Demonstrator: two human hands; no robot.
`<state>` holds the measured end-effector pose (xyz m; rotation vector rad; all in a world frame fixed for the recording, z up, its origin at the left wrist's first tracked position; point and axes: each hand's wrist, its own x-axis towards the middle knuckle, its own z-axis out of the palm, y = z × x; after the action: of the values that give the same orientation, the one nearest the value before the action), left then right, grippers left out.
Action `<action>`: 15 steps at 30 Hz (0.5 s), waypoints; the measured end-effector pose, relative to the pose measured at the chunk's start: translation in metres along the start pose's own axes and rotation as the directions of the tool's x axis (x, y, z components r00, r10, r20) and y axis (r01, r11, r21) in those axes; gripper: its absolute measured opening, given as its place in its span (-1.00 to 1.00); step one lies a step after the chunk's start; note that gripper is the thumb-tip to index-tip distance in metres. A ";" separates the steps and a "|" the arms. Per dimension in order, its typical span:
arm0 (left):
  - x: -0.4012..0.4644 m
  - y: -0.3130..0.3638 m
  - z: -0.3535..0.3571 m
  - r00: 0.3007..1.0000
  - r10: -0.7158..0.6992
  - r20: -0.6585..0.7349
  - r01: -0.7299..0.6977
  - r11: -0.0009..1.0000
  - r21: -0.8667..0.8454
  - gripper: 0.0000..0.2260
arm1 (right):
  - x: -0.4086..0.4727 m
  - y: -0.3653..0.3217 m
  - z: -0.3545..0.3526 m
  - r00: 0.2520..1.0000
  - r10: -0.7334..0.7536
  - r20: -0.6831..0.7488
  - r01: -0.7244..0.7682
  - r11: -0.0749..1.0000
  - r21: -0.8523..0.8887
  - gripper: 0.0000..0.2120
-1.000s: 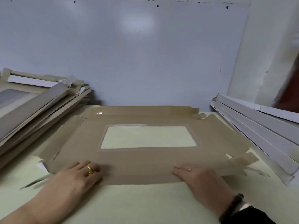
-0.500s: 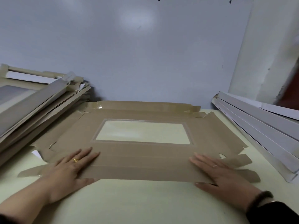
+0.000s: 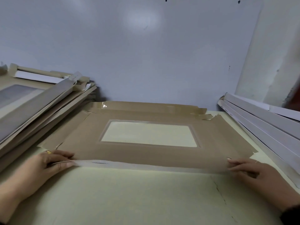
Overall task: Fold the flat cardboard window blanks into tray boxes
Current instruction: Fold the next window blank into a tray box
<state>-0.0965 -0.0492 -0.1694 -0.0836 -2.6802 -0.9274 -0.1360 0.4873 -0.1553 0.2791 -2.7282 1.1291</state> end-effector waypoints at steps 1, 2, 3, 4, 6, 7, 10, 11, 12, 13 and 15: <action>-0.001 0.005 -0.001 1.000 -0.014 -0.008 0.014 0.999 0.036 -0.53 | 0.000 -0.002 0.000 0.999 -0.008 -0.053 0.006 0.999 -0.037 -0.57; -0.002 0.009 -0.002 1.000 -0.017 -0.015 0.018 0.997 0.077 -0.56 | -0.001 -0.004 0.000 0.995 -0.014 -0.097 0.006 0.997 -0.080 -0.70; -0.002 0.012 -0.003 0.999 -0.017 -0.028 0.020 0.992 0.126 -0.61 | -0.001 -0.005 0.000 0.991 -0.012 -0.134 -0.003 0.994 -0.112 -0.77; -0.003 0.015 -0.003 0.999 -0.008 -0.046 0.016 0.985 0.170 -0.69 | -0.001 -0.004 0.000 0.988 -0.017 -0.153 -0.006 0.989 -0.147 -0.77; -0.005 0.018 0.000 0.997 0.004 -0.076 0.014 0.972 0.236 -0.91 | -0.001 -0.002 0.001 0.983 -0.017 -0.181 -0.024 0.975 -0.220 -0.71; -0.006 0.018 0.001 0.996 -0.015 -0.084 0.036 0.965 0.258 -0.93 | -0.001 -0.003 0.001 0.981 -0.006 -0.196 -0.046 0.964 -0.261 -0.65; -0.005 0.023 0.000 0.994 -0.050 -0.098 0.082 0.928 0.363 -0.70 | 0.000 -0.008 0.000 0.971 0.046 -0.234 -0.134 0.916 -0.378 -0.58; -0.004 0.026 0.000 0.994 -0.034 -0.103 0.075 0.900 0.430 -0.71 | 0.000 -0.009 -0.001 0.967 0.066 -0.245 -0.165 0.897 -0.410 -0.58; -0.003 0.028 0.002 0.995 0.004 -0.099 0.045 0.873 0.486 -0.76 | 0.000 -0.010 -0.001 0.963 0.073 -0.260 -0.187 0.875 -0.446 -0.59; -0.003 0.032 0.005 0.996 0.020 -0.084 0.026 0.855 0.519 -0.80 | 0.001 -0.010 -0.001 0.959 0.072 -0.274 -0.204 0.847 -0.491 -0.61; -0.001 0.039 0.008 0.996 -0.010 -0.089 0.056 0.842 0.537 -0.84 | 0.003 -0.012 0.000 0.951 0.040 -0.307 -0.227 0.763 -0.605 -0.70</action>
<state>-0.0914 -0.0134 -0.1529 0.1243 -2.7602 -0.1444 -0.1356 0.4785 -0.1461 -0.1699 -2.7006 0.1746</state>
